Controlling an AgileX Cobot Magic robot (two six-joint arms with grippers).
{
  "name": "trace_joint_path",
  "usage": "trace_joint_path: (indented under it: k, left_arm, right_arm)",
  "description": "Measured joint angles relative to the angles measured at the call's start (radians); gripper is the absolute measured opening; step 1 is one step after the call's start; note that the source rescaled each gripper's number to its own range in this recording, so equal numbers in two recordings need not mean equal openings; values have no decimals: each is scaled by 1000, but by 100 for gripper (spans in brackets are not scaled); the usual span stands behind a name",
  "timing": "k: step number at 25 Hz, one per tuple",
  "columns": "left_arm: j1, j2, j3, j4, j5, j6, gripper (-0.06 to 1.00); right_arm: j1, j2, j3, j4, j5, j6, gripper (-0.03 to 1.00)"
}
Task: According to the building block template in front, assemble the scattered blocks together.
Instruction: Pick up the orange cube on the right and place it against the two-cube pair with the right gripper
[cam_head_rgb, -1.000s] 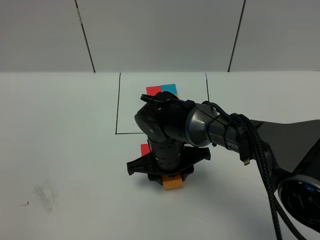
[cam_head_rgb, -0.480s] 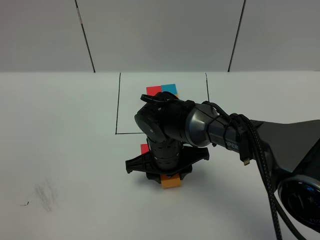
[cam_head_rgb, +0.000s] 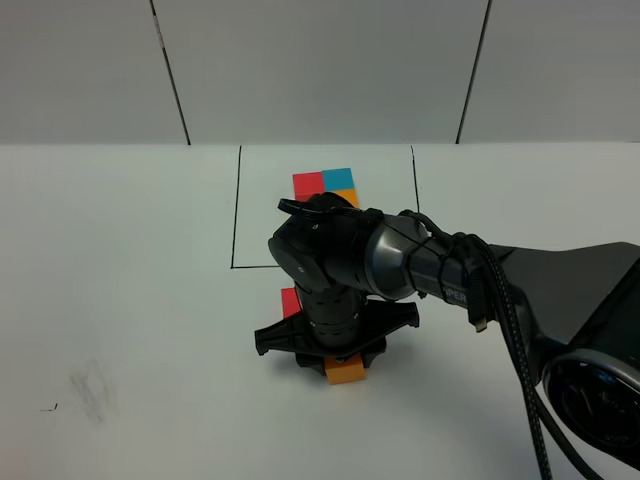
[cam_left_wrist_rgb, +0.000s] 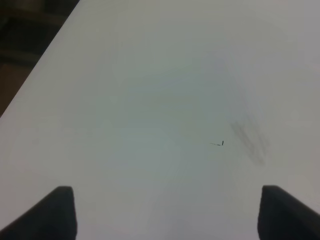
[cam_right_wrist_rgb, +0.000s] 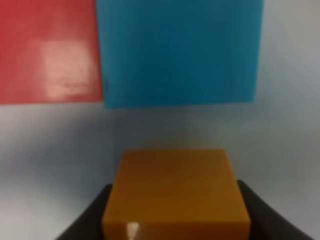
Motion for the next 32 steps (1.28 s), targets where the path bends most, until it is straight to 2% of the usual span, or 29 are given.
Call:
trace_joint_path:
  k: [32]
  left_arm:
    - [0,0,0,2,0,0,73]
  right_arm:
    - [-21,12,0,18,-43,-15,33]
